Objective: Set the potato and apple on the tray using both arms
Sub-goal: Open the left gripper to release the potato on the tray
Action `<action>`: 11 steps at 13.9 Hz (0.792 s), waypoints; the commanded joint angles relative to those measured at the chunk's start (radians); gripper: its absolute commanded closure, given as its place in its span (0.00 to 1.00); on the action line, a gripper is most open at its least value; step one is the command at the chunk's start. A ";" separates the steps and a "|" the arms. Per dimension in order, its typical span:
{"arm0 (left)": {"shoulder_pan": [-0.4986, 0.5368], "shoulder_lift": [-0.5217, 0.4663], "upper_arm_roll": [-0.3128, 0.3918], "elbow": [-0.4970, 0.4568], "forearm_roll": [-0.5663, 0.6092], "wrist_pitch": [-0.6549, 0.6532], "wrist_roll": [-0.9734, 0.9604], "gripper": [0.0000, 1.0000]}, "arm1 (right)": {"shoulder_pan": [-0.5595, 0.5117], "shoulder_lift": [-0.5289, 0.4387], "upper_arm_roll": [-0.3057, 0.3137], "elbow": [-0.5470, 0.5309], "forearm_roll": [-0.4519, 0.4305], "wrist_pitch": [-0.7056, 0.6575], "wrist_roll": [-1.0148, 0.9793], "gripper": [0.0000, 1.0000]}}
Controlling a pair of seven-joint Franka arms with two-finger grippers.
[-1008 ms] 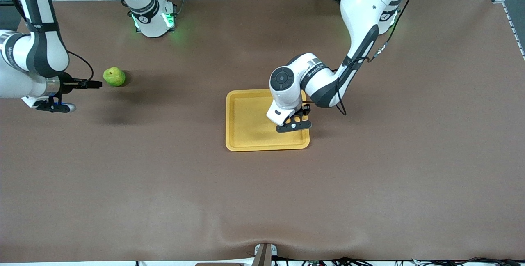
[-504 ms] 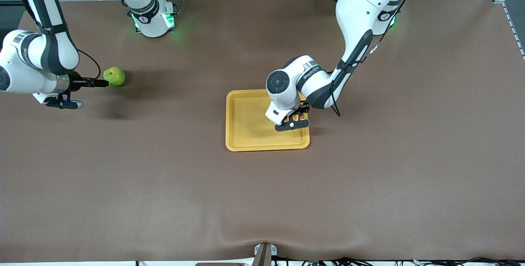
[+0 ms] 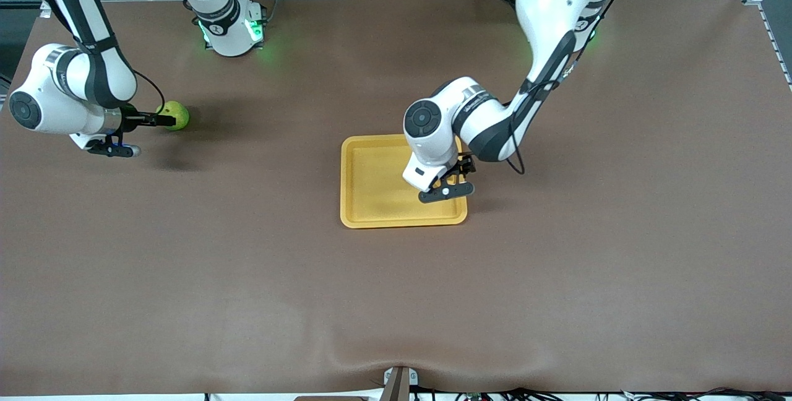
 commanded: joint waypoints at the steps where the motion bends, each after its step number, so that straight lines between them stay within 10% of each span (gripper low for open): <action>1: 0.051 -0.077 -0.003 0.051 0.022 -0.092 0.008 0.00 | -0.022 -0.039 0.006 -0.035 -0.010 0.029 -0.027 0.00; 11: 0.414 -0.334 -0.015 0.037 -0.111 -0.227 0.301 0.00 | -0.088 -0.030 0.007 -0.107 0.023 0.122 -0.074 0.00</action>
